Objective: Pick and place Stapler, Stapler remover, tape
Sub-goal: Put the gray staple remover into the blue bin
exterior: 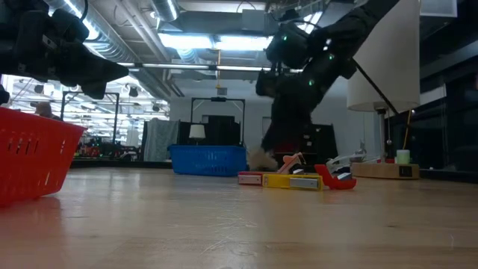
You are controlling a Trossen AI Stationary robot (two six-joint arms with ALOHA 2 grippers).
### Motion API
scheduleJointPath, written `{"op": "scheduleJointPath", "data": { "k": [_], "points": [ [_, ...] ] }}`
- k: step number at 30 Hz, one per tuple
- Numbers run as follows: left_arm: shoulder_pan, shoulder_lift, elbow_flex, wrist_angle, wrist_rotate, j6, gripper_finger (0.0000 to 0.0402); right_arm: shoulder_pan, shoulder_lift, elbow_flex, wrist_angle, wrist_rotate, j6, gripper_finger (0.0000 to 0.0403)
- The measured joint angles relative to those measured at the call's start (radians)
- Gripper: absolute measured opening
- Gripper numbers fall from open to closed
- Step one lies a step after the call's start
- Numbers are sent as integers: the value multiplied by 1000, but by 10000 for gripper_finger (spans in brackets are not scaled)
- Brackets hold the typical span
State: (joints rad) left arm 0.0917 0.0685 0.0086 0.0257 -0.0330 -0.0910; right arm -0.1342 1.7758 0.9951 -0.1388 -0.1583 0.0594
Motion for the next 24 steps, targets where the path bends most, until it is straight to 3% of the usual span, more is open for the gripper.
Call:
{"op": "scheduleJointPath", "data": {
  "k": [5,11,24],
  "points": [
    [0,0,0,0,0,0,9,-36,-73,16,-2,-13,-38,1],
    [0,0,0,0,0,0,12,-80,-99,137,-17,-14,-108,1],
    [0,0,0,0,0,0,12,-153,6,360,-52,62,-284,0]
  ]
}}
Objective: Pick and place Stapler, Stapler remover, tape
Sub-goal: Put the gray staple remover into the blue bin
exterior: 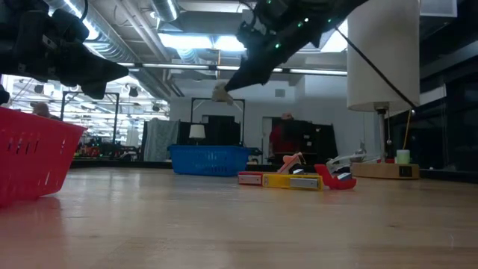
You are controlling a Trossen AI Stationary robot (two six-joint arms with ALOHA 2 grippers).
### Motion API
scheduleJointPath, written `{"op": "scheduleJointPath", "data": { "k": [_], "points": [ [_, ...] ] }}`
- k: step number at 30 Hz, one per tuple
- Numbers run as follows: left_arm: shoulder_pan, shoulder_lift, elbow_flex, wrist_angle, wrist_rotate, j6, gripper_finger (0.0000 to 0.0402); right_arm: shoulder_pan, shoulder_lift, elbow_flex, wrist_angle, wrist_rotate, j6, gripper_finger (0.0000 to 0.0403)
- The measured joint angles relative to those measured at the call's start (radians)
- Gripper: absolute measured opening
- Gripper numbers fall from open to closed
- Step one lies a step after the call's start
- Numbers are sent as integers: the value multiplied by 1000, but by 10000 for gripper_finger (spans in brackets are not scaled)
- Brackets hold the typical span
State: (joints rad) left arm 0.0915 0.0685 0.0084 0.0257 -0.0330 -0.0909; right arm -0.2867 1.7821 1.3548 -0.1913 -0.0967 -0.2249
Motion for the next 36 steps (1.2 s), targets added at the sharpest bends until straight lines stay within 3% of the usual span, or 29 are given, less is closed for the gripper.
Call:
{"op": "scheduleJointPath", "data": {
  "k": [16,36],
  "points": [
    [0,0,0,0,0,0,11,-48,162,3,136,0,-20,0],
    [0,0,0,0,0,0,9,-58,201,3,146,-38,-43,4]
  ]
}}
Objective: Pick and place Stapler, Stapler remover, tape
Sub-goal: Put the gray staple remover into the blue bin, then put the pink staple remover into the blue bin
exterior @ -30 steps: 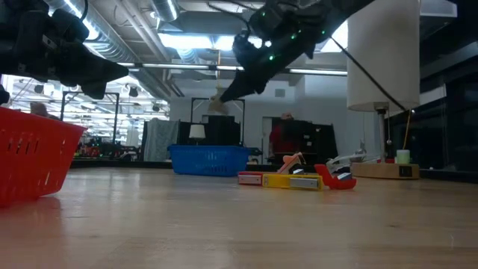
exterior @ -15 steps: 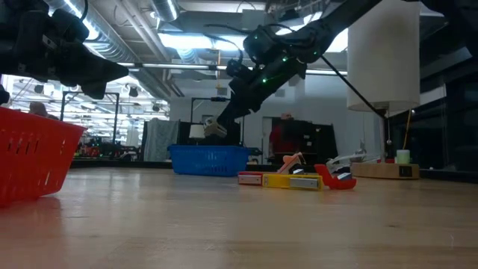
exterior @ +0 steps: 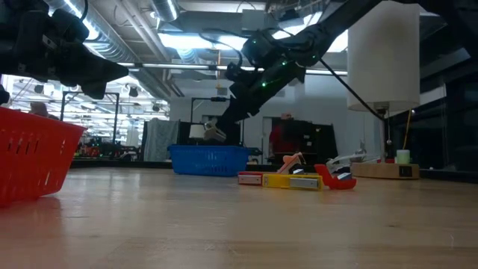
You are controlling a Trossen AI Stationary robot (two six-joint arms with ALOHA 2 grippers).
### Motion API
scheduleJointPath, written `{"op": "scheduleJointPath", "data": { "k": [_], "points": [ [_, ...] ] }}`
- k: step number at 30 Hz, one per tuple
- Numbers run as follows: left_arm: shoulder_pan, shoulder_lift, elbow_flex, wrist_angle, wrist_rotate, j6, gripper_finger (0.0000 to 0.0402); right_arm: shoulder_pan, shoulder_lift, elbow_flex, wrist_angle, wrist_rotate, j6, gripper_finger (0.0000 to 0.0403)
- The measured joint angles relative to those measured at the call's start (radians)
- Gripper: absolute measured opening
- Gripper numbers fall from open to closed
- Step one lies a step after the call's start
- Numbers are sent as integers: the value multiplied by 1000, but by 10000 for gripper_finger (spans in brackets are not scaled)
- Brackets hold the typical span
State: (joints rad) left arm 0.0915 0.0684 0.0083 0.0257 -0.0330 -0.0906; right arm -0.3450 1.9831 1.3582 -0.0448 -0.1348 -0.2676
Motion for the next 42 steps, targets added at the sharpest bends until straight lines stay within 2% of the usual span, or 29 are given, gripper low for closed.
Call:
{"op": "scheduleJointPath", "data": {
  "k": [12,26,32,42],
  "points": [
    [0,0,0,0,0,0,8,0,9,0,4,0,32,50],
    [0,0,0,0,0,0,8,43,-33,0,-28,0,176,150],
    [0,0,0,0,0,0,12,82,-46,0,-65,0,265,166],
    [0,0,0,0,0,0,11,145,-49,0,-74,0,374,168]
  ]
}}
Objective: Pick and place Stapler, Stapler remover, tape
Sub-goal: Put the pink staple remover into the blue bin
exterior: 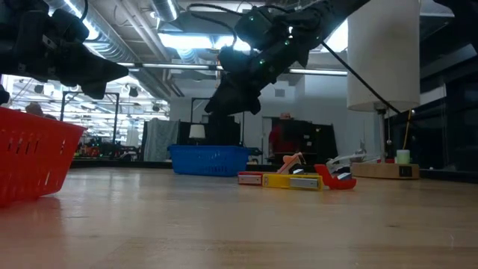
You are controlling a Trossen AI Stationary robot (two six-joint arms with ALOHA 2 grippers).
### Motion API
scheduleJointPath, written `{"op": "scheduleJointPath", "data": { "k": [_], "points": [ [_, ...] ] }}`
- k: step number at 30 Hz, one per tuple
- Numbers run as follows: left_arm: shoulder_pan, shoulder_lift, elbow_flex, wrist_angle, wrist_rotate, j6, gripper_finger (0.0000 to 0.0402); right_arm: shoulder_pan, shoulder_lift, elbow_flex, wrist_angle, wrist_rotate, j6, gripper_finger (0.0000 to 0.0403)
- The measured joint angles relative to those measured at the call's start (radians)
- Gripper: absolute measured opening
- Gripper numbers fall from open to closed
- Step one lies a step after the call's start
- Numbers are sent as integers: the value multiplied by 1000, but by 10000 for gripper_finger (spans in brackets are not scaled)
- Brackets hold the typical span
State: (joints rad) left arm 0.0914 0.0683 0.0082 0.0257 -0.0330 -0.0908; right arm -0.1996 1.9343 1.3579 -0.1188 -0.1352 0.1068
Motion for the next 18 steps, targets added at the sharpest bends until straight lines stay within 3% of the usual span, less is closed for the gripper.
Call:
{"op": "scheduleJointPath", "data": {
  "k": [9,18],
  "points": [
    [0,0,0,0,0,0,8,92,0,0,2,1,-4,168],
    [0,0,0,0,0,0,11,200,1,0,-85,64,181,168]
  ]
}}
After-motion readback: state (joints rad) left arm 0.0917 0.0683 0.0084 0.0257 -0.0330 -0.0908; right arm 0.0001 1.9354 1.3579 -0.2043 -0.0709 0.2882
